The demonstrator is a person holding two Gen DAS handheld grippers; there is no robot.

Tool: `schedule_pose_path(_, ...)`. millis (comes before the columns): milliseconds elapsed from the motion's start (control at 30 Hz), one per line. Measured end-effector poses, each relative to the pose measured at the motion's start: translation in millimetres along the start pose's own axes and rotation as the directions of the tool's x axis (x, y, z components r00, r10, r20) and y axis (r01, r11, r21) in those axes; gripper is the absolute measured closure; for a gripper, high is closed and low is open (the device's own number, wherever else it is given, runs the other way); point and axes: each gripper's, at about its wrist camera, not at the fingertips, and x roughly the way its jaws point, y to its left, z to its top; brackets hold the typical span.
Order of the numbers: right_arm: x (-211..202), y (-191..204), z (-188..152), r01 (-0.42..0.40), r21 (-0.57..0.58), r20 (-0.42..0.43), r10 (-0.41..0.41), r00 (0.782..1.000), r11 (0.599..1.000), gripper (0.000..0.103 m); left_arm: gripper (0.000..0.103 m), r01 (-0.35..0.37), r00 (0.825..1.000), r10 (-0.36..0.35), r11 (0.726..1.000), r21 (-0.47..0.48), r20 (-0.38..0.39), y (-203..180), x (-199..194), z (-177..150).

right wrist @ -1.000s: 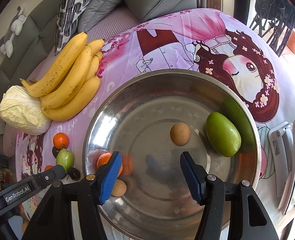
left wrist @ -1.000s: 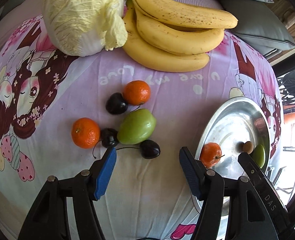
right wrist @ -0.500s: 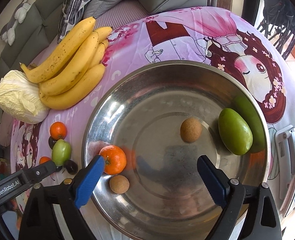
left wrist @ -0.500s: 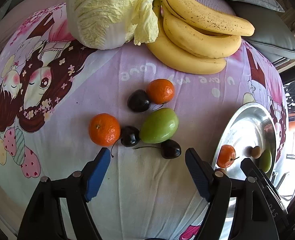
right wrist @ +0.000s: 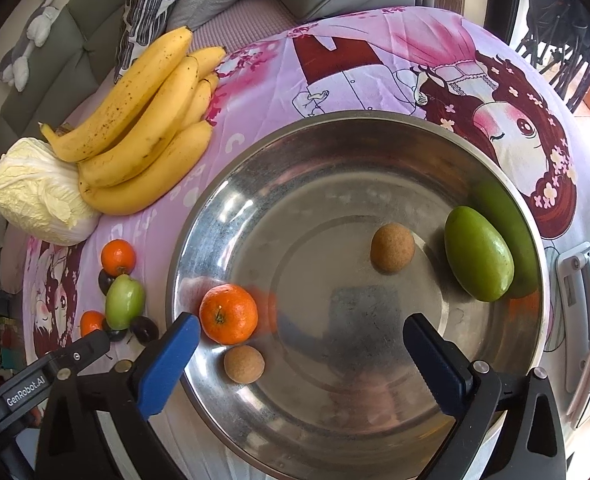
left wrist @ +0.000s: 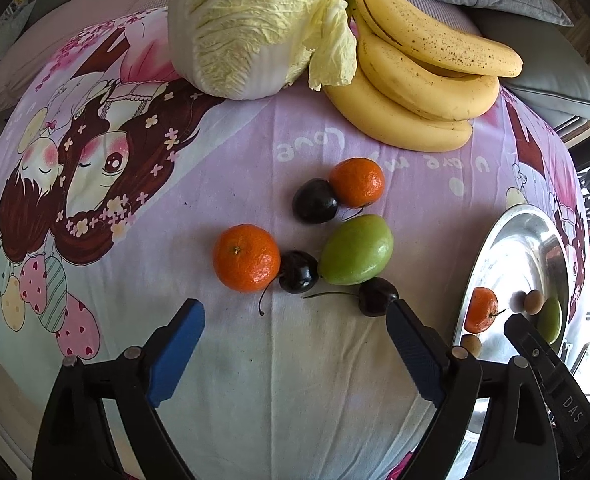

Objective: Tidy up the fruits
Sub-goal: 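Withdraw both open tools from the bowl toward the remaining fruit, then move the left tool to a tangerine on the cloth while the right tool approaches a dark cherry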

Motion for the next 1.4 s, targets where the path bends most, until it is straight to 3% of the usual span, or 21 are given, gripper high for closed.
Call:
schedule_pose_path(200, -4.5, 11.5, -5.3, 0.005, -0.012, 0.004, -0.005, 1.000, 1.000, 0.000, 0.010, -0.048, 0.997, 0.046, 0.999, 0.018, 0.069, 16.3, -6.6, -14.8)
schedule_pose_path(367, -8.5, 22.9, -11.3, 0.014, -0.024, 0.013, -0.014, 1.000, 1.000, 0.000, 0.010, -0.045, 0.998, 0.044, 0.999, 0.027, 0.048, 32.1, -7.0, -23.6)
schedule_pose_path(567, -19.3, 42.2, -14.2, 0.011, -0.044, 0.035, -0.009, 0.999, 0.999, 0.000, 0.010, -0.065, 0.995, 0.063, 0.998, 0.016, 0.078, 50.3, -22.4, -23.0)
schedule_pose_path(767, -25.8, 71.1, -20.0, -0.001, -0.094, 0.055, 0.006, 0.998, 0.996, 0.000, 0.010, -0.058, 0.994, 0.062, 0.997, -0.050, 0.087, 77.6, -26.7, -14.9)
schedule_pose_path(967, -9.5, 100.0, -31.9, -0.030, -0.170, 0.014, 0.032, 0.999, 0.985, 0.000, 0.010, -0.040, 0.993, 0.054, 0.990, -0.135, 0.101, 100.5, -31.0, -5.6)
schedule_pose_path(1400, 1.6, 147.5, -42.1, -0.119, -0.291, -0.020, 0.118, 0.993, 0.949, 0.000, 0.010, -0.039, 0.997, 0.055, 0.972, -0.232, 0.061, 128.6, -18.0, -2.2)
